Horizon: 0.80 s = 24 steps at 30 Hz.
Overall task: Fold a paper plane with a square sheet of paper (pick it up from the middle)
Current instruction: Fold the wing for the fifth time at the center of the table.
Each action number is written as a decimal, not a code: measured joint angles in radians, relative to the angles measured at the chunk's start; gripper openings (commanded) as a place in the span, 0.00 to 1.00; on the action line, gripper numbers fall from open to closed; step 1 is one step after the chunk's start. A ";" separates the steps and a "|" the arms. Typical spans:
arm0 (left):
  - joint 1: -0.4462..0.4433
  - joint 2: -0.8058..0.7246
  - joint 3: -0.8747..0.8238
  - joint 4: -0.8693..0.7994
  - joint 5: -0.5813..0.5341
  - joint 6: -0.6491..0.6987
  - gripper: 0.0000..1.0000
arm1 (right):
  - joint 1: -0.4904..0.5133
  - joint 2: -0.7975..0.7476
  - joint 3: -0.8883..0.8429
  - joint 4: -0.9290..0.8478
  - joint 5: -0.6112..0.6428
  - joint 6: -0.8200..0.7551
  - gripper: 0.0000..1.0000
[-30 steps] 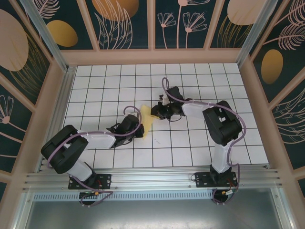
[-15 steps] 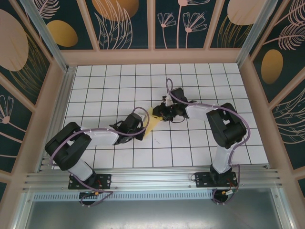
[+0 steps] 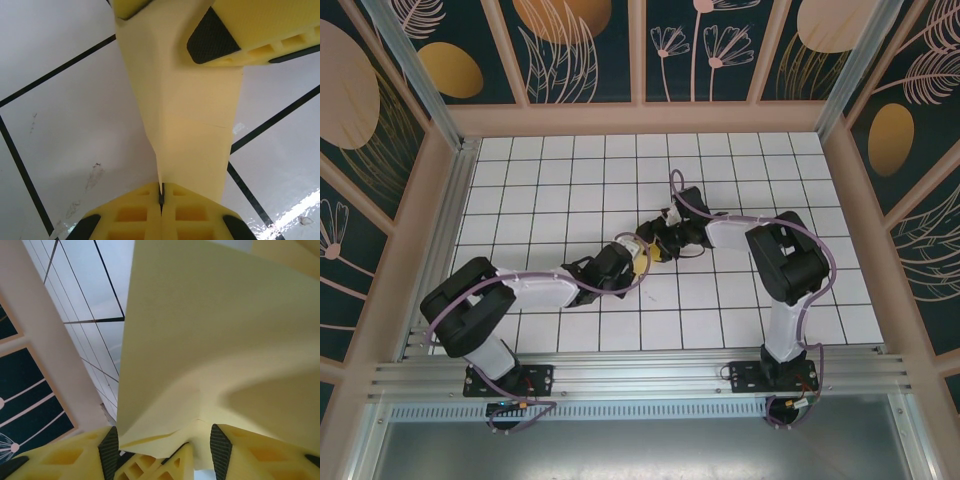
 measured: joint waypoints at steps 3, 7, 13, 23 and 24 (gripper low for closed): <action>-0.027 0.015 0.013 -0.008 -0.053 0.035 0.01 | 0.000 0.008 0.000 0.006 -0.019 0.040 0.65; -0.050 0.031 0.024 -0.015 -0.109 0.071 0.01 | 0.000 0.010 0.005 -0.001 -0.028 0.066 0.66; -0.053 0.032 0.026 -0.014 -0.163 0.099 0.01 | 0.000 0.013 0.030 -0.063 -0.023 0.066 0.57; -0.060 0.032 0.026 -0.014 -0.195 0.130 0.04 | 0.006 0.067 0.080 -0.138 -0.012 0.063 0.51; -0.062 0.032 0.027 -0.015 -0.198 0.132 0.04 | 0.007 0.067 0.085 -0.145 -0.011 0.062 0.56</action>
